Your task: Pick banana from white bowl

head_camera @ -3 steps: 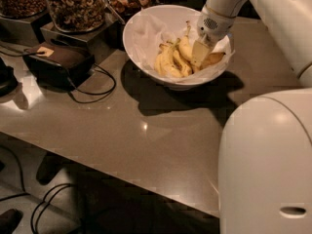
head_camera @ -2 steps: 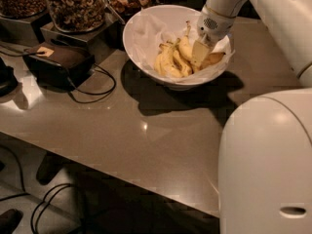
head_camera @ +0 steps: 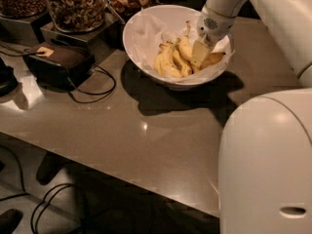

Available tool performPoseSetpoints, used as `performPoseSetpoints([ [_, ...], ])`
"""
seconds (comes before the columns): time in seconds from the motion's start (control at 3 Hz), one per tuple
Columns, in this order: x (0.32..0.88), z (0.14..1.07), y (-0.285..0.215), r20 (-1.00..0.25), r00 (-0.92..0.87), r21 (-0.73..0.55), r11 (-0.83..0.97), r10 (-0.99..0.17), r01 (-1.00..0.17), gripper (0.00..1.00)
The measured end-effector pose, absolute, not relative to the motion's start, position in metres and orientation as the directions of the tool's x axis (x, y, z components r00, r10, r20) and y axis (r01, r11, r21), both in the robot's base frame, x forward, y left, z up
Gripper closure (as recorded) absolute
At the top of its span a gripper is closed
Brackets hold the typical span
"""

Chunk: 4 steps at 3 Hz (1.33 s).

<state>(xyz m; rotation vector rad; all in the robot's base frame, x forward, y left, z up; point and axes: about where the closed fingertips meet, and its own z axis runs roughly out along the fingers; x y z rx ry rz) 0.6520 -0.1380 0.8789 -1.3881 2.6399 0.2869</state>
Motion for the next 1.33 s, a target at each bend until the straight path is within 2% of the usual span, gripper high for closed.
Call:
performPoseSetpoints([
  [0.33,0.652,0.8789,-0.138,-0.216,-0.562,0.101,0.555,-0.798,-0.826,1.0],
  [0.67,0.652,0.8789,-0.138,-0.216,-0.562,0.101,0.555,-0.798,-0.826,0.81],
  [1.33,0.652,0.879,-0.138,-0.216,-0.562,0.101,0.555,-0.798,-0.826,0.34],
])
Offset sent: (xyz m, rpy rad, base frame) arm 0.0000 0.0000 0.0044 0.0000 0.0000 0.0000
